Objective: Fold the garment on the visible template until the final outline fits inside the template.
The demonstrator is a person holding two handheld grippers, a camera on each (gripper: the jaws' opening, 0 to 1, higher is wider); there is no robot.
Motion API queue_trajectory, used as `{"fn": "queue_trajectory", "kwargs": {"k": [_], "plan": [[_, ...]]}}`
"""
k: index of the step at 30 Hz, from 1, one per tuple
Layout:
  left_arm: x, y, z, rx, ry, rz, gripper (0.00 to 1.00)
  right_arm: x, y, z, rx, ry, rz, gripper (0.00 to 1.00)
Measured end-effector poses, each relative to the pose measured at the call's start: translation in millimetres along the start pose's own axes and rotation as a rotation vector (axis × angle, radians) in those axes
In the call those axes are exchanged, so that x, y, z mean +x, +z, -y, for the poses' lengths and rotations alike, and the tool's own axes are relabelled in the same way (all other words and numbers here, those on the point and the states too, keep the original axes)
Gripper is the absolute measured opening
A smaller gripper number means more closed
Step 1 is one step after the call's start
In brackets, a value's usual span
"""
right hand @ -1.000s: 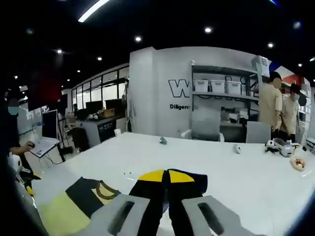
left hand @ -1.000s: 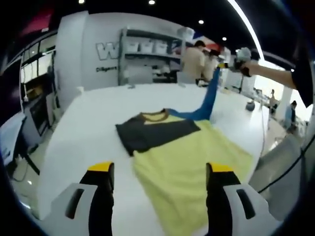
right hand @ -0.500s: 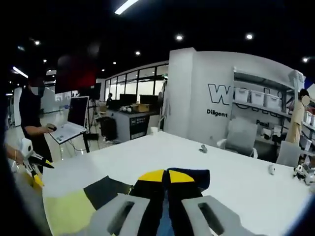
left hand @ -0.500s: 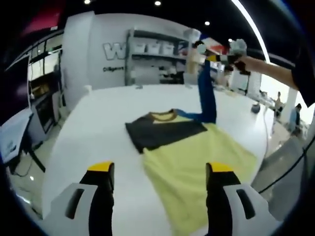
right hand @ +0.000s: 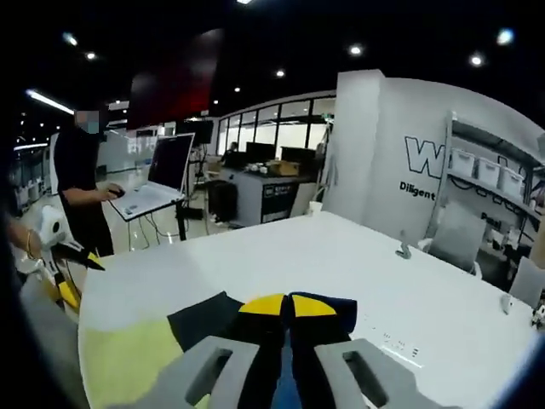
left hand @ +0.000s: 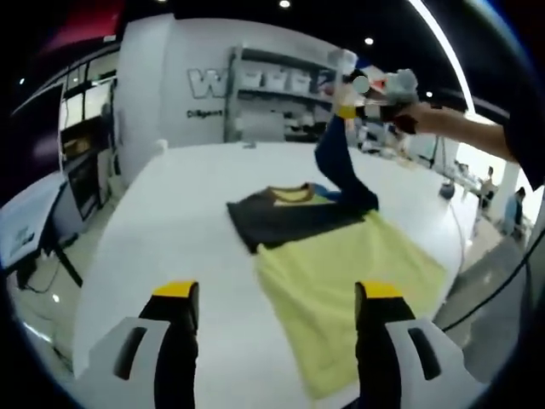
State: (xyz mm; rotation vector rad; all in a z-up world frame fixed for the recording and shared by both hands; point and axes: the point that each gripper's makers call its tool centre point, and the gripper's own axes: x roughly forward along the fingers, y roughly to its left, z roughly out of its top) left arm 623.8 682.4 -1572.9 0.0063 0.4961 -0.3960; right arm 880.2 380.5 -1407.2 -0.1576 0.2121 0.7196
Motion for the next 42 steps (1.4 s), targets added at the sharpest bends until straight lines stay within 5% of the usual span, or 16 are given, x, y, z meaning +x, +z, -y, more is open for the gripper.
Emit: {"fn": "queue_trajectory", "kwargs": {"k": [10, 27, 38, 42], "plan": [[-4, -7.5, -6.3, -0.020, 0.017, -0.010, 0.69, 43, -22.2, -59, -0.044, 0.095, -0.028, 0.00], [-6, -28.0, -14.4, -0.034, 0.012, -0.059, 0.69, 107, -120.6, -153, -0.024, 0.166, -0.192, 0.00], [-8, -39.7, -25.0, -0.039, 0.017, -0.082, 0.69, 148, -189.2, -223, -0.183, 0.285, -0.349, 0.02], [-9, -41.9, -26.7, -0.041, 0.020, -0.088, 0.69, 153, -197.3, -235, -0.192, 0.304, -0.373, 0.02]]}}
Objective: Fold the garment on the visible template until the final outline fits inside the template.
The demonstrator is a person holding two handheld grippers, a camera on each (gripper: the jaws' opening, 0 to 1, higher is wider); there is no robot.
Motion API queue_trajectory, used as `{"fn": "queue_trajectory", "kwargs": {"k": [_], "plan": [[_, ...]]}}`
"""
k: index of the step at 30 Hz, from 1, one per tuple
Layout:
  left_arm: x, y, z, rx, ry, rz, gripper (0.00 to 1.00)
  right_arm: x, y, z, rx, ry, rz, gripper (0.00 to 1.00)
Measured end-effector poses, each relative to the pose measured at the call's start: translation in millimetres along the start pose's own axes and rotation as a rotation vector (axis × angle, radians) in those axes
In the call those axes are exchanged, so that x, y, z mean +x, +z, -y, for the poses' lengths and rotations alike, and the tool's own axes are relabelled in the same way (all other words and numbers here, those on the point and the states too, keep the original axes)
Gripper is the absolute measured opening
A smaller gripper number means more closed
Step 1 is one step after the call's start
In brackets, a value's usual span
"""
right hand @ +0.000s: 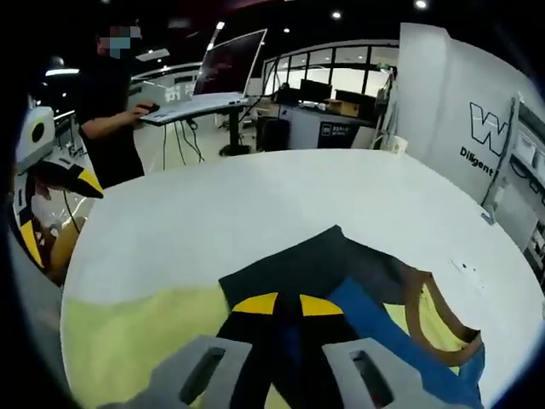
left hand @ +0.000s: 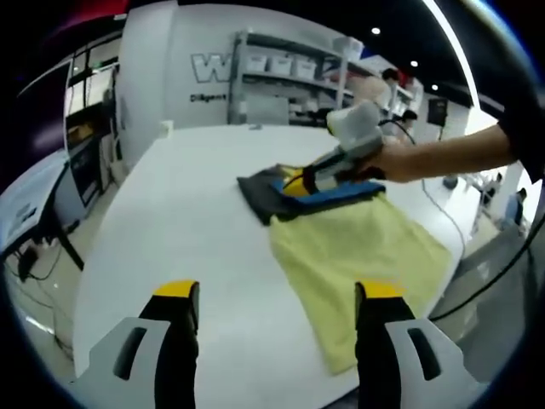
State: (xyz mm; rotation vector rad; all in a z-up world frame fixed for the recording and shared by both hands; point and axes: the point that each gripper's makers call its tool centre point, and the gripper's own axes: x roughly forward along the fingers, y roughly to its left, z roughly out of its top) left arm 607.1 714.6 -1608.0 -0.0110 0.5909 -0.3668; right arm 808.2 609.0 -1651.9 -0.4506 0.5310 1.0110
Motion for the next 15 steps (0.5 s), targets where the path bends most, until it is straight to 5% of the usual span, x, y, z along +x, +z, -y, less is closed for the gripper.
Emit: {"fn": "queue_trajectory", "kwargs": {"k": [6, 11, 15], "plan": [[-1, -0.2, -1.5, -0.004, 0.005, -0.003, 0.68, 2, 2.5, -12, 0.049, 0.030, 0.013, 0.07], [3, -6.3, -3.8, -0.012, 0.007, -0.030, 0.64, -10, -4.3, -5, 0.115, 0.003, 0.023, 0.29], [5, -9.0, -3.9, -0.010, 0.011, -0.045, 0.62, -15, -6.6, 0, 0.144, -0.020, 0.027, 0.30]]}}
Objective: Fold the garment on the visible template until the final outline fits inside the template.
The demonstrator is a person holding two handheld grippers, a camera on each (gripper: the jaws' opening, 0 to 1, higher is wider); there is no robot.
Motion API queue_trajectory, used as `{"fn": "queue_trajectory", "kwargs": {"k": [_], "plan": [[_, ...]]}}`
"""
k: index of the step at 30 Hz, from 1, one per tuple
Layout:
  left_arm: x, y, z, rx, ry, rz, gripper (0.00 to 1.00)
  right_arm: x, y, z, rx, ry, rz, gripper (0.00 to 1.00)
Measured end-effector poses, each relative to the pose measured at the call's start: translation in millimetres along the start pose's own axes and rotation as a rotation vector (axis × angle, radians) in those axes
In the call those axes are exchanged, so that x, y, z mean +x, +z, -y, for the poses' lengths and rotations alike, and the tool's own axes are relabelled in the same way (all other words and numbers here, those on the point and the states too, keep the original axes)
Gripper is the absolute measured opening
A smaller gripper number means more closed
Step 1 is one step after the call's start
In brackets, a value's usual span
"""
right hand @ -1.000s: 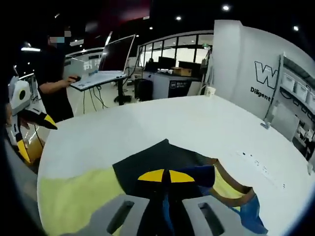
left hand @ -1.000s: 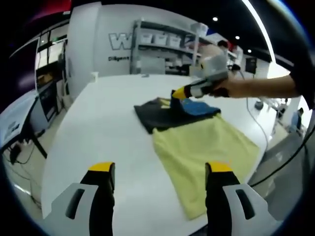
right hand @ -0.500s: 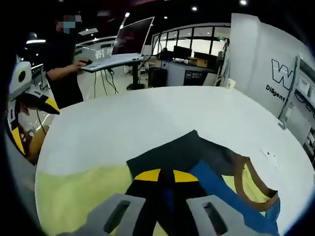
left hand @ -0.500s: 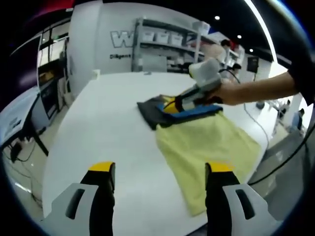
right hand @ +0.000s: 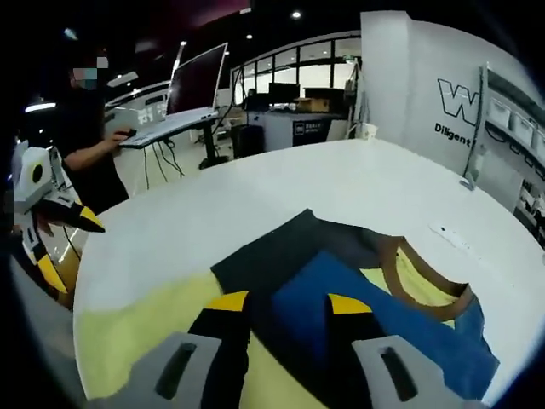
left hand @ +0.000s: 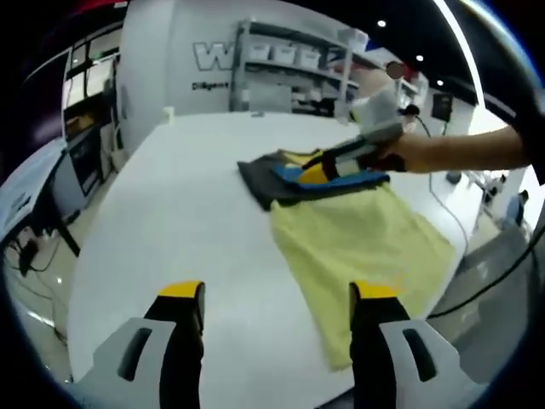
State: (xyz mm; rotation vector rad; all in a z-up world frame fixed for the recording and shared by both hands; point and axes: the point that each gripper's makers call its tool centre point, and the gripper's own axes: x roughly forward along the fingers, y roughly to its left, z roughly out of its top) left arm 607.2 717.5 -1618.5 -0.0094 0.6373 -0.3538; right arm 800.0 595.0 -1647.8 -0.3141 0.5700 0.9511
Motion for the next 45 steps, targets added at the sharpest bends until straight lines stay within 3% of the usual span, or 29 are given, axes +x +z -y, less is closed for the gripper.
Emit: {"fn": "queue_trajectory", "kwargs": {"k": [7, 10, 12, 14, 16, 19, 25, 29, 33, 36, 45], "plan": [[7, -13.2, 3.9, -0.002, -0.004, -0.059, 0.62, -21, -13.1, 8, 0.042, -0.028, -0.007, 0.33], [11, -28.4, 4.3, 0.022, -0.015, -0.113, 0.61, -32, -20.2, 12, 0.066, -0.045, -0.002, 0.35], [11, -27.3, 11.8, 0.033, -0.020, -0.118, 0.60, -40, -27.7, 15, 0.085, -0.056, -0.010, 0.37], [13, -37.1, 15.1, 0.021, -0.034, -0.139, 0.60, -61, -42.9, 21, 0.116, -0.083, -0.014, 0.37], [16, -43.9, 19.5, -0.002, -0.050, -0.155, 0.59, -90, -65.8, 16, 0.121, -0.088, -0.043, 0.38], [17, -48.8, 22.1, 0.010, -0.051, -0.165, 0.58, -104, -76.7, 14, 0.124, -0.092, -0.052, 0.39], [20, -56.7, 26.9, 0.022, -0.060, -0.190, 0.55, -154, -115.9, 0, 0.151, -0.106, -0.119, 0.43], [19, -57.2, 31.7, 0.025, -0.065, -0.199, 0.54, -164, -125.0, -3, 0.154, -0.107, -0.134, 0.42], [18, -62.3, 45.6, 0.046, -0.084, -0.222, 0.53, -197, -148.1, -12, 0.162, -0.129, -0.170, 0.41], [16, -65.7, 44.1, 0.066, -0.094, -0.237, 0.52, -216, -161.1, -18, 0.173, -0.148, -0.200, 0.40], [17, -71.1, 50.7, 0.062, -0.131, -0.253, 0.45, -246, -191.3, -22, 0.205, -0.168, -0.265, 0.37]]}}
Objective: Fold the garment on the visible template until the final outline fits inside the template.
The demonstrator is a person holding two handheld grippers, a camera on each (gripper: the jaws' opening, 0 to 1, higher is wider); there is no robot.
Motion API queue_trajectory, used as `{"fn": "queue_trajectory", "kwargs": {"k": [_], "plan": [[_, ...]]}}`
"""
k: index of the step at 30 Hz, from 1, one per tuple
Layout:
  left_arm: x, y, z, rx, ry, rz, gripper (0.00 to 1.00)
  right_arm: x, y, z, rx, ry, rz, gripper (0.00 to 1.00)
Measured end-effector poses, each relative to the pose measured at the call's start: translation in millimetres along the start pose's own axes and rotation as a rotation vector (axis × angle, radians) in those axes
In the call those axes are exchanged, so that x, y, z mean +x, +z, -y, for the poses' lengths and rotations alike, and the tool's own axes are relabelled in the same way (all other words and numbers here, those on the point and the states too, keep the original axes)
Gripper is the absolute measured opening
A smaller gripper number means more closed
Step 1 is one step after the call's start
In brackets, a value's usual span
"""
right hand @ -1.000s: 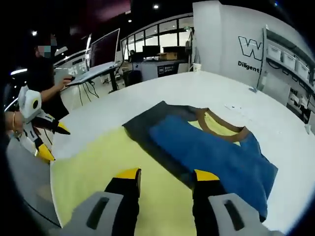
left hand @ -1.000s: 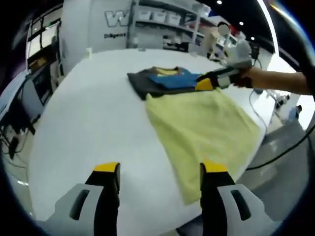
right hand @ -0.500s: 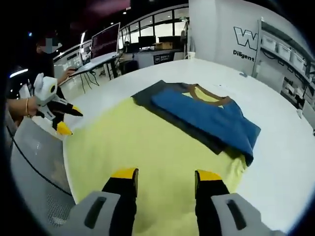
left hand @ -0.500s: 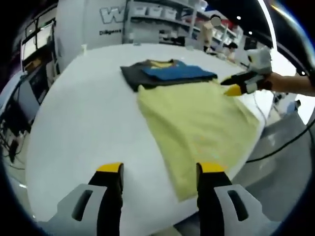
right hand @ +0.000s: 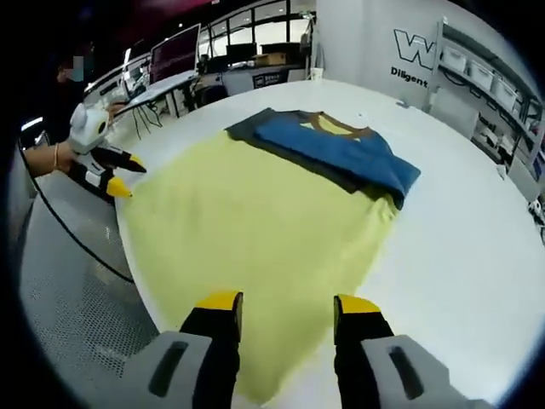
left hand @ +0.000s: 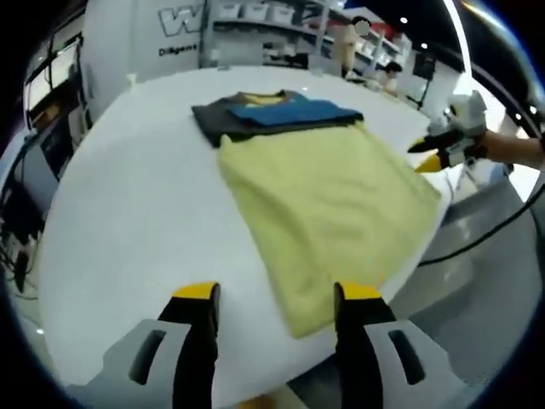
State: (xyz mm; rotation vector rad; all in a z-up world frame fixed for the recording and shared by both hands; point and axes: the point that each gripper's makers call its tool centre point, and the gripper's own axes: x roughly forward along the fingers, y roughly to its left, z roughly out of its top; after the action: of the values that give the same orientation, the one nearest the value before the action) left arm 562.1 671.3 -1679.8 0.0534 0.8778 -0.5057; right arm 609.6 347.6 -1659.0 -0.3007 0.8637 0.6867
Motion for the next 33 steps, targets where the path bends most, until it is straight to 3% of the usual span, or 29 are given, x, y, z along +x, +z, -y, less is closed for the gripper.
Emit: {"fn": "queue_trajectory", "kwargs": {"k": [3, 7, 10, 16, 24, 26, 28, 33], "plan": [[1, -1.7, 6.0, 0.008, -0.020, -0.004, 0.43, -6, -9.4, -2, 0.067, 0.010, -0.011, 0.33], [0, -7.4, 3.1, 0.030, -0.020, -0.021, 0.38, -14, -16.9, -2, 0.058, -0.003, -0.029, 0.33], [-3, -10.4, 4.9, 0.003, -0.007, -0.032, 0.30, -17, -34.4, 7, 0.065, -0.019, -0.067, 0.30], [-6, -11.2, 16.1, -0.039, -0.026, -0.023, 0.21, -22, -57.6, 1, 0.088, 0.000, -0.124, 0.25], [-7, -9.5, 11.9, -0.054, -0.002, -0.027, 0.01, -22, -64.2, -7, 0.098, 0.008, -0.144, 0.16], [-6, -8.8, 9.4, -0.082, 0.000, -0.023, 0.00, -22, -65.9, -12, 0.087, 0.010, -0.160, 0.11], [-6, -8.1, 7.0, -0.127, -0.008, -0.009, 0.00, -21, -64.0, -10, 0.074, -0.002, -0.164, 0.00], [-5, -10.0, 9.7, -0.164, -0.012, -0.012, 0.00, -17, -65.1, -13, 0.034, 0.006, -0.179, 0.00]]}}
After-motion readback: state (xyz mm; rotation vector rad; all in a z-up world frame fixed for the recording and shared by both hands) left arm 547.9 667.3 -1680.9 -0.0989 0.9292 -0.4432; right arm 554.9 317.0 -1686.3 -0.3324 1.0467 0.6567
